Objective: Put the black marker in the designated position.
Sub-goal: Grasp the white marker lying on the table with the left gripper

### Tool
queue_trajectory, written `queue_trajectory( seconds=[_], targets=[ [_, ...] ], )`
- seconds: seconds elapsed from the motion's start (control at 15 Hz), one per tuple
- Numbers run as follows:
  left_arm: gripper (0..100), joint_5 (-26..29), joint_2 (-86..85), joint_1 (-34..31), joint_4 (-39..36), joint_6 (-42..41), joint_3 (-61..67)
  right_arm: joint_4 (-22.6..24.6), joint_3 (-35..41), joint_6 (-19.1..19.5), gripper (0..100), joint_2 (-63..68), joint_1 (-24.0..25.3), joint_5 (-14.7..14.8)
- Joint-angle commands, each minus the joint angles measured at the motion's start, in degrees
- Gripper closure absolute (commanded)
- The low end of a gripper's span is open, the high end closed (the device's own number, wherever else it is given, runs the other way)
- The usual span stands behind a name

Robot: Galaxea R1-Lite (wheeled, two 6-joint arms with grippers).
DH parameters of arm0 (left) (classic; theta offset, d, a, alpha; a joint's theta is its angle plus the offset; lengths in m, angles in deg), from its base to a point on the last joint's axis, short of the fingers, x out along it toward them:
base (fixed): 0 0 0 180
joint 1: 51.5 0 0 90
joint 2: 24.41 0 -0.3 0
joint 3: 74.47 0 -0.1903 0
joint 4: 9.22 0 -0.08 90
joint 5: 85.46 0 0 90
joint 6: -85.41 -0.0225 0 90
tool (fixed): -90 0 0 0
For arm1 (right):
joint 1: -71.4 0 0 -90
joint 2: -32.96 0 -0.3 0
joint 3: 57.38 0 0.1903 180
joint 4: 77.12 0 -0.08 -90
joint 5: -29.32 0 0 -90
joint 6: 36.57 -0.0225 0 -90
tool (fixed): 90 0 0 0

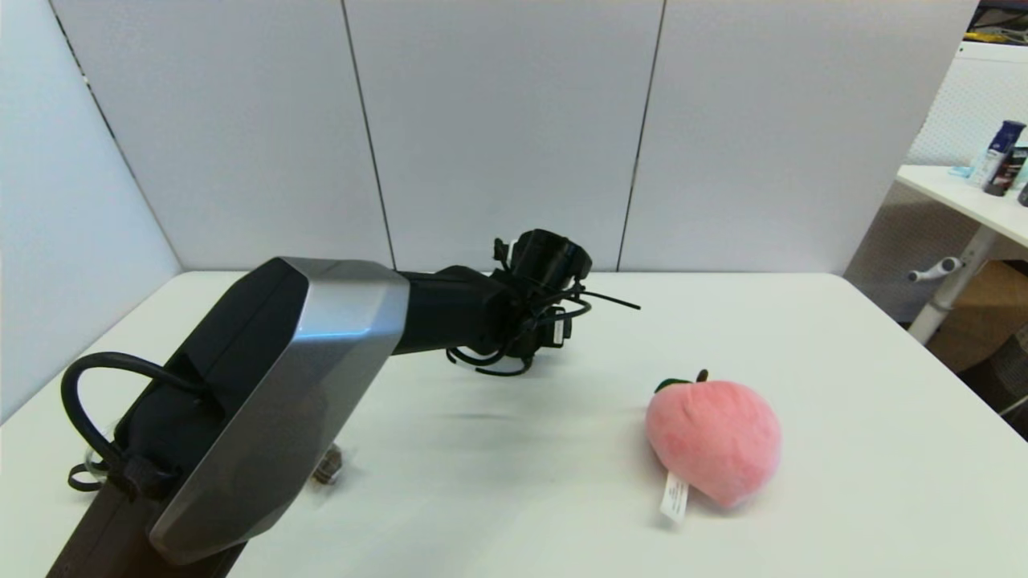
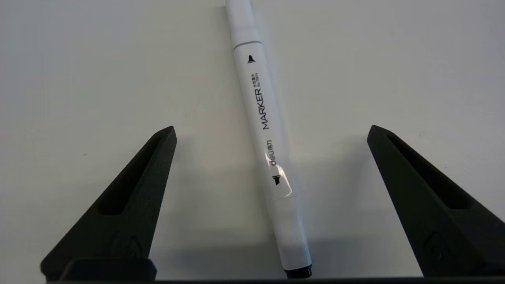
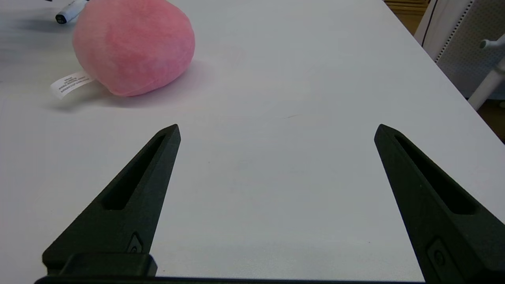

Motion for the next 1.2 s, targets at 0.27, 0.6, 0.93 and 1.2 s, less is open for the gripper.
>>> queue_trajectory(
  seconds=[0.27,0.6,0.93,1.2],
  targets=[
    [100,-0.6,1.5,-0.1,-4.4,0.4,-0.1,0.0,0.0,0.0,0,0.1,0.0,-0.1],
    [100,-0.4,1.0,-0.1,-5.0,0.4,-0.1,0.0,0.0,0.0,0,0.1,0.0,-0.1],
    [100,-0.2,-1.3,-1.2,-5.0,0.2,-0.1,0.0,0.0,0.0,0,0.1,0.0,-0.1],
    [100,0.0,-11.3,-1.8,-0.7,-0.8,-0.1,0.0,0.0,0.0,0,0.1,0.0,-0.1]
  ],
)
